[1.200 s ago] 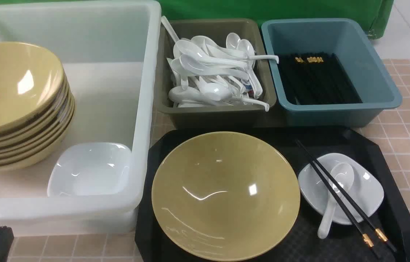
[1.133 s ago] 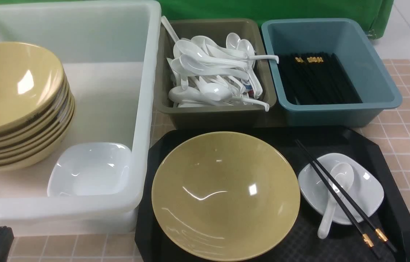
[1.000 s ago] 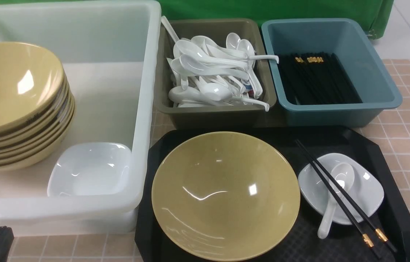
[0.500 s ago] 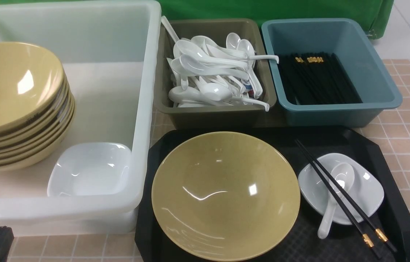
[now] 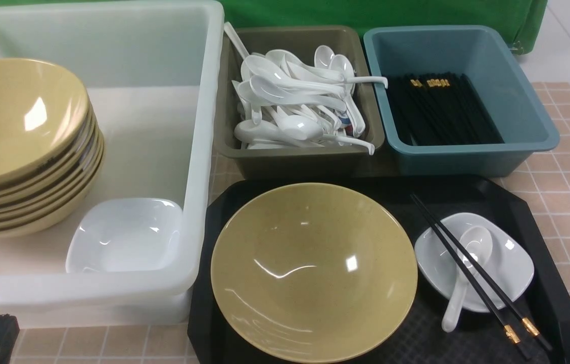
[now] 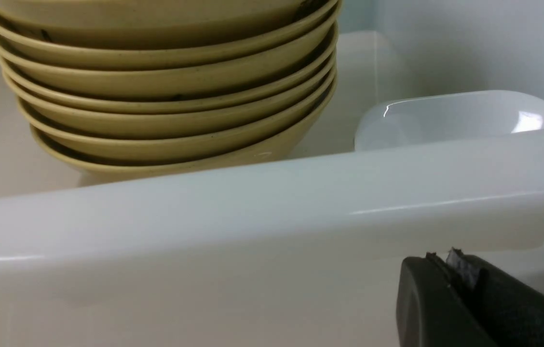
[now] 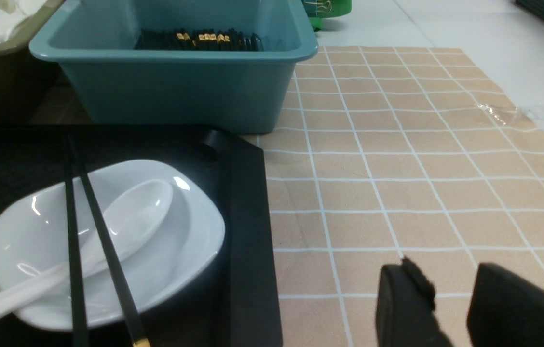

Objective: On brown table put chopsticks spoon bowls plates into blue grey white boxes.
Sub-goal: 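Move the grippers toward the tableware on the black tray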

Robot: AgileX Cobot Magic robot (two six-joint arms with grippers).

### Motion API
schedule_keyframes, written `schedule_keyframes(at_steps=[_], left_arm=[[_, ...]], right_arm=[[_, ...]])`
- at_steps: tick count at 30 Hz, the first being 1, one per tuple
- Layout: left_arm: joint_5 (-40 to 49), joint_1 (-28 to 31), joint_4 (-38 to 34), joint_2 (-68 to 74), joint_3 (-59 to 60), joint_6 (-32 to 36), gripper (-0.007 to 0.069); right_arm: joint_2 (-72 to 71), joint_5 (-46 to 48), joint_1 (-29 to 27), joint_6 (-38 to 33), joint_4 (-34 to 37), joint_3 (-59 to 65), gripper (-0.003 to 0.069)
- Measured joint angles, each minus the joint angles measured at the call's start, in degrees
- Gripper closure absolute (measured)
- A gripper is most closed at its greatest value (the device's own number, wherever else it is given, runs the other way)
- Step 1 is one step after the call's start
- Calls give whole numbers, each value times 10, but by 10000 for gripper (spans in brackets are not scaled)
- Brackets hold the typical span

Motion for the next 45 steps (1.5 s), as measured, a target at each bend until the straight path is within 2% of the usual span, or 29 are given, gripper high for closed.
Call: schedule_keyframes(at_steps=[11, 17, 20, 23, 27, 30, 32, 33, 34, 35, 38, 42, 44, 45], left_arm=[[0, 0, 0, 0, 0, -1, 623], [0, 0, 5, 0, 0, 2, 623], [0, 0, 8, 0, 0, 3, 623], [-6, 0, -20, 0, 0, -6, 623], [-33, 0, -153, 0, 0, -73, 623], [-62, 0, -319, 0, 0, -167, 623], [-95, 0, -466, 0, 0, -240, 623], [-110, 0, -523, 0, 0, -262, 623], [-116, 0, -542, 0, 0, -268, 623], [-137, 0, -602, 0, 0, -282, 623], [-160, 0, -641, 0, 0, -281, 623], [-170, 0, -663, 0, 0, -267, 623], [-166, 0, -661, 0, 0, -261, 623], [-152, 0, -645, 0, 0, -234, 623]], right_arm=[[0, -1, 0, 3, 0, 0, 413], [0, -2, 0, 98, 0, 0, 413], [0, -2, 0, 108, 0, 0, 413], [0, -2, 0, 109, 0, 0, 413], [0, -2, 0, 116, 0, 0, 413], [0, -5, 0, 180, 20, 0, 413], [0, -12, 0, 325, 104, 0, 413], [0, -16, 0, 391, 143, 0, 413], [0, -17, 0, 404, 143, 0, 413], [0, -21, 0, 480, 183, 0, 413], [0, -22, 0, 506, 193, 0, 413], [0, -25, 0, 432, 177, 0, 413], [0, -25, 0, 420, 176, 0, 413], [0, -24, 0, 411, 176, 0, 413]])
